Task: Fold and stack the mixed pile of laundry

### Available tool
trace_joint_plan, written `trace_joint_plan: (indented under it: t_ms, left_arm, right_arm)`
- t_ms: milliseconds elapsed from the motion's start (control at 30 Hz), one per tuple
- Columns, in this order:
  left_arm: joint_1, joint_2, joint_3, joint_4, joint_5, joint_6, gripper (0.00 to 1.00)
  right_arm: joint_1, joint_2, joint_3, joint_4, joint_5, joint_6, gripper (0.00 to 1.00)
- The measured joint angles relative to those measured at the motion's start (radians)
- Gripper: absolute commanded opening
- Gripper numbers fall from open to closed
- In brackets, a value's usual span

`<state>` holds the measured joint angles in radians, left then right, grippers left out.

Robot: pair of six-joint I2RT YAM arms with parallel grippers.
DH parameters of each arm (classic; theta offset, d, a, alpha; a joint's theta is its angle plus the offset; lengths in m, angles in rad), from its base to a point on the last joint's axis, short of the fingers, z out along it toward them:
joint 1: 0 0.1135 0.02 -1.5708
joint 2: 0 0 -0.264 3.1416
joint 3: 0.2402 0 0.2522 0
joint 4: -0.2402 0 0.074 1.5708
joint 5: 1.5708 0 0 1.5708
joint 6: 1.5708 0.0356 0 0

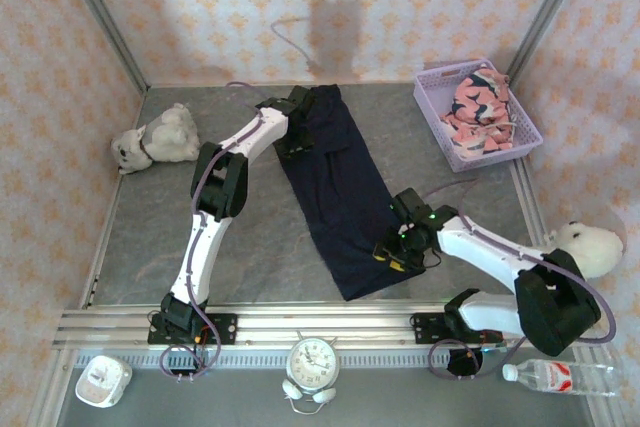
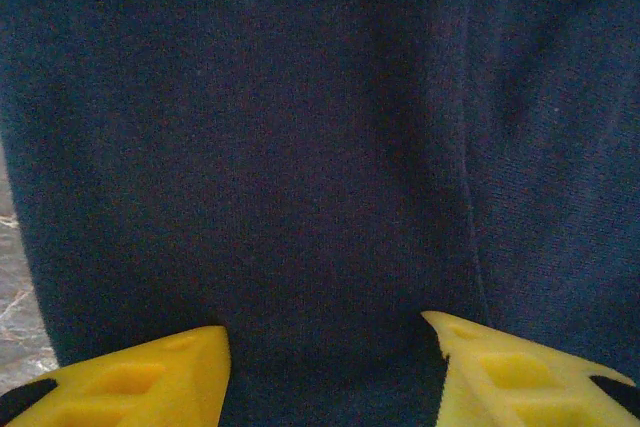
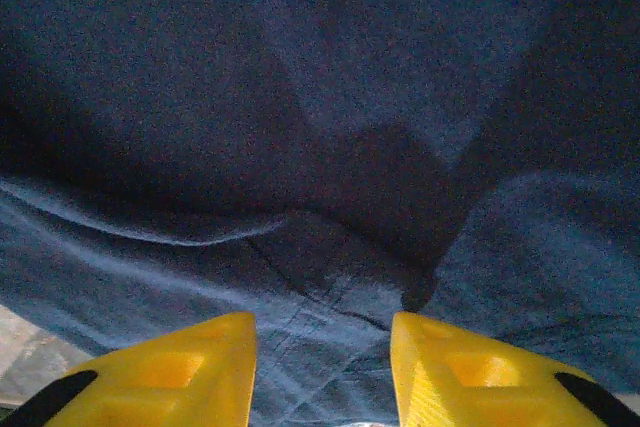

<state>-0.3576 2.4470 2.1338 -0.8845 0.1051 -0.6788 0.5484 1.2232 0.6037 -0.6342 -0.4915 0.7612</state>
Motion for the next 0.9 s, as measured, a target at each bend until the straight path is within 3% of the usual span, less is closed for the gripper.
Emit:
trace_joint_plan:
  t_ms: [200,267,433,667,900]
  left_arm:
    - [0.007,0.013,0.022,-0.013,0.019,-0.001,0.52]
    - [0.007,0.015,0.026,-0.014,0.024,-0.001,0.52]
    - [0.013,0.017,0.028,-0.015,0.034,-0.002,0.52]
    - [0.023,0.029,0.046,-0.018,0.052,-0.005,0.52]
    - [0.033,0.076,0.130,-0.018,0.074,-0.013,0.52]
  right_arm:
    - [0.004,0.001,-0.015,0.010,0.022,0.014,0.44]
    - [0.014,0.006,-0.017,0.012,0.026,0.019,0.37]
    - [0.042,0.014,-0.016,0.010,0.054,0.042,0.02]
    - [0.068,-0.116,-0.014,-0.115,0.086,0.095,0.00]
    - [0.233,-0.161,-0.015,-0.167,0.080,0.216,0.00]
